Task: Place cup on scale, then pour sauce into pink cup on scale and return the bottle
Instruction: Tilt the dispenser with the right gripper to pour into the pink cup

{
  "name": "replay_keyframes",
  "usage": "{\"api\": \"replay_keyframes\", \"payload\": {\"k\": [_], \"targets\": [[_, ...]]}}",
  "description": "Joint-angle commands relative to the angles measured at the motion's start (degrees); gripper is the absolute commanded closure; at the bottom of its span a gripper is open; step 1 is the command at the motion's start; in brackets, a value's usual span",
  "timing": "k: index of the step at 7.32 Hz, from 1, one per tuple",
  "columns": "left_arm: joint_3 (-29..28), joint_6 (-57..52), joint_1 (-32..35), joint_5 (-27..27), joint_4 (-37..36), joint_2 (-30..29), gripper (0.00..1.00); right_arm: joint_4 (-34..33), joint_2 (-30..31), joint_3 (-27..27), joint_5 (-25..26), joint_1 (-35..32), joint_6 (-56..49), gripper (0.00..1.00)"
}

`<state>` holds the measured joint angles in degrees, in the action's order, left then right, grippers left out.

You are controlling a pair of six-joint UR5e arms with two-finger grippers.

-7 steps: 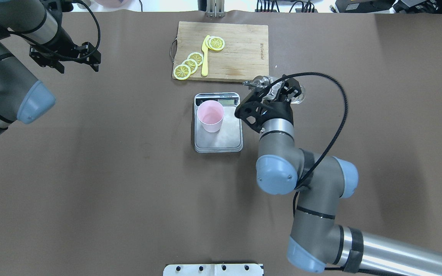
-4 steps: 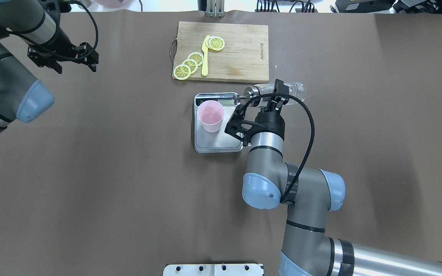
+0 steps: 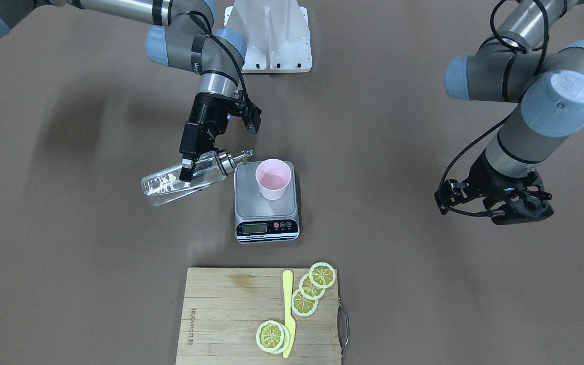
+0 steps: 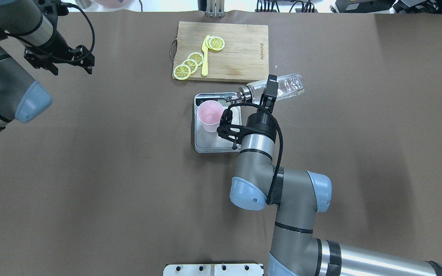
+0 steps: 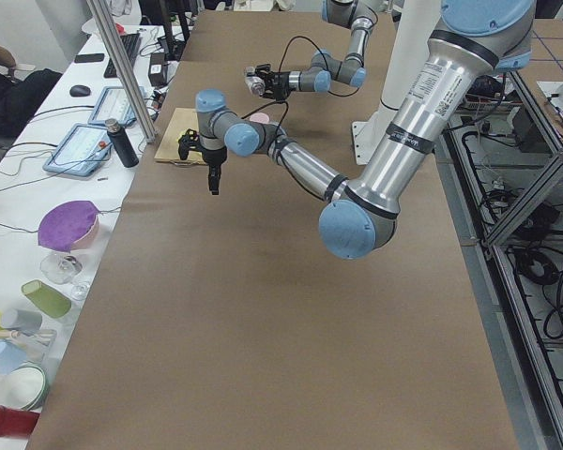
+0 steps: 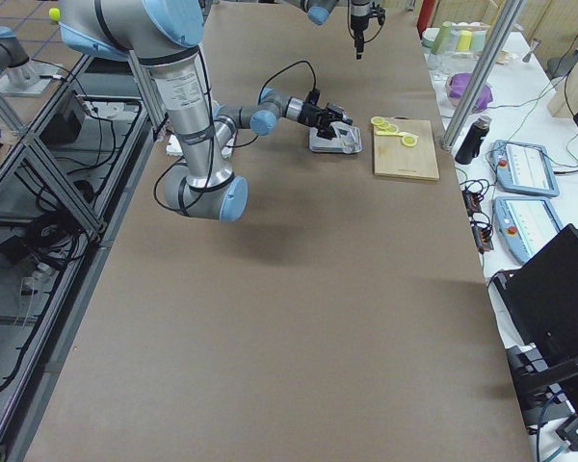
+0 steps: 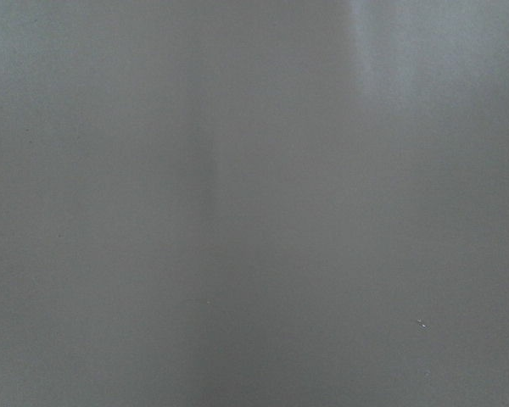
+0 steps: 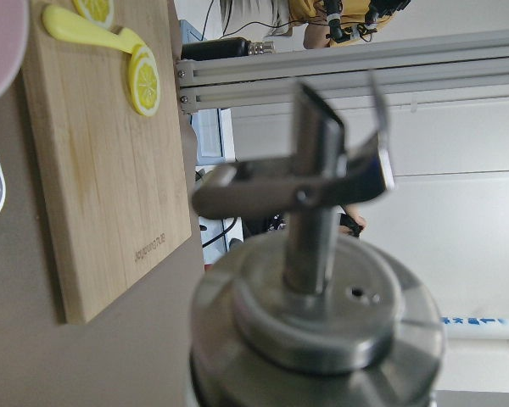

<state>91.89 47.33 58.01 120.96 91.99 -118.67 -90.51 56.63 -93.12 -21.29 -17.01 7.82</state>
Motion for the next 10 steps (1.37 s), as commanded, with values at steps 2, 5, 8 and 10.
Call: {"api": "replay_keyframes", "payload": {"k": [2, 5, 8, 10], "targets": [[-2.06, -1.02, 0.79, 0.07, 1.52, 0.01, 0.01, -0.54, -0.64, 2.15, 3.88, 0.04, -4.71, 1.0], [-2.42, -1.02, 0.79, 0.07, 1.61, 0.01, 0.01, -0.63, -0.64, 2.33, 6.34, 0.39, -8.07, 1.0], [-2.51, -1.02, 0.79, 0.07, 1.61, 0.01, 0.01, -0.11, -0.73, 2.42, 7.67, 0.75, -9.23, 1.0], [-2.51, -1.02, 0.79, 0.07, 1.61, 0.01, 0.01, 0.07, -0.55, 2.42, 7.67, 0.75, -8.7, 1.0]]}}
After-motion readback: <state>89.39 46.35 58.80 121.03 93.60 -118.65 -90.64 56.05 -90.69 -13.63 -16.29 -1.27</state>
